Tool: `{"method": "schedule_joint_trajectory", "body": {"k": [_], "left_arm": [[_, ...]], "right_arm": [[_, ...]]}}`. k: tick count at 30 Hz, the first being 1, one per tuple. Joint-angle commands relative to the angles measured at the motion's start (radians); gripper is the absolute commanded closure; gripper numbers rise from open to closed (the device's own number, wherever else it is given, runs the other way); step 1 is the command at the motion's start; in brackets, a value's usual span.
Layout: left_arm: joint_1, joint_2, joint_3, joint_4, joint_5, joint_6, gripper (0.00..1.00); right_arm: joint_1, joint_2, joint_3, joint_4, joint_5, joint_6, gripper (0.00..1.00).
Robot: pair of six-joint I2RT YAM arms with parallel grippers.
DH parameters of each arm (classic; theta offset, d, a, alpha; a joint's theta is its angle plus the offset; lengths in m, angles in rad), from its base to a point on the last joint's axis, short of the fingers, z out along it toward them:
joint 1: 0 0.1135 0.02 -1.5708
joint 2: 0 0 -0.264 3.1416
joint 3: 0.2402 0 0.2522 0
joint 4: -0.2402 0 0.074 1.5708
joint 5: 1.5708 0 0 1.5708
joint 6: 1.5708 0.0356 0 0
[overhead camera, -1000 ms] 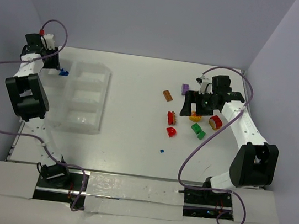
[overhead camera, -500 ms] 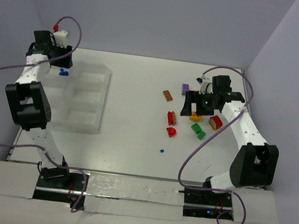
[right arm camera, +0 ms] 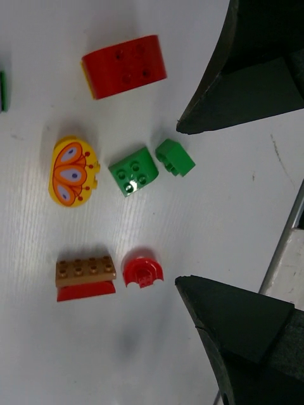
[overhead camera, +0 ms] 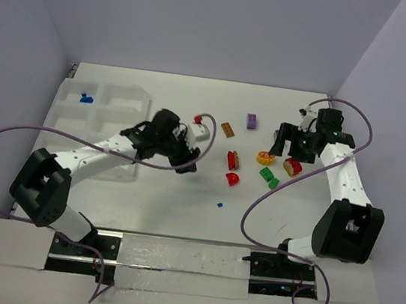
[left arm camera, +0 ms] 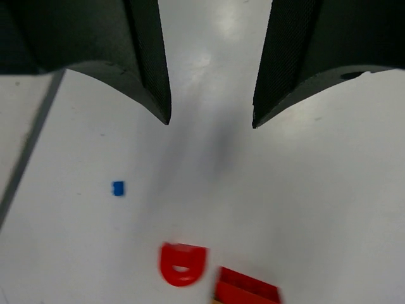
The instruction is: Sort the legos into containers by color
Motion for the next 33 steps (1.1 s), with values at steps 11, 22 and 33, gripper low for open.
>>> {"method": "schedule_joint_trajectory", "body": {"k": [11, 22, 33], "left_arm": [[-0.339, 0.25, 0.116, 0.109, -0.125, -0.139, 0.47], [-0.39, 0.384, 0.211, 0.056, -0.169, -0.155, 0.48], [-0.429, 0.459, 0.229, 0.008, -0.236, -0.133, 0.58]], "right_arm": [[-0.047, -0.016, 0.004, 0.006, 0.021, 0.029, 0.0], [-0.064, -0.014, 0.003, 0.008, 0.008, 0.027, 0.0], [-0.065, -0.013, 0.004, 0.006, 0.001, 0.026, 0.0]]}}
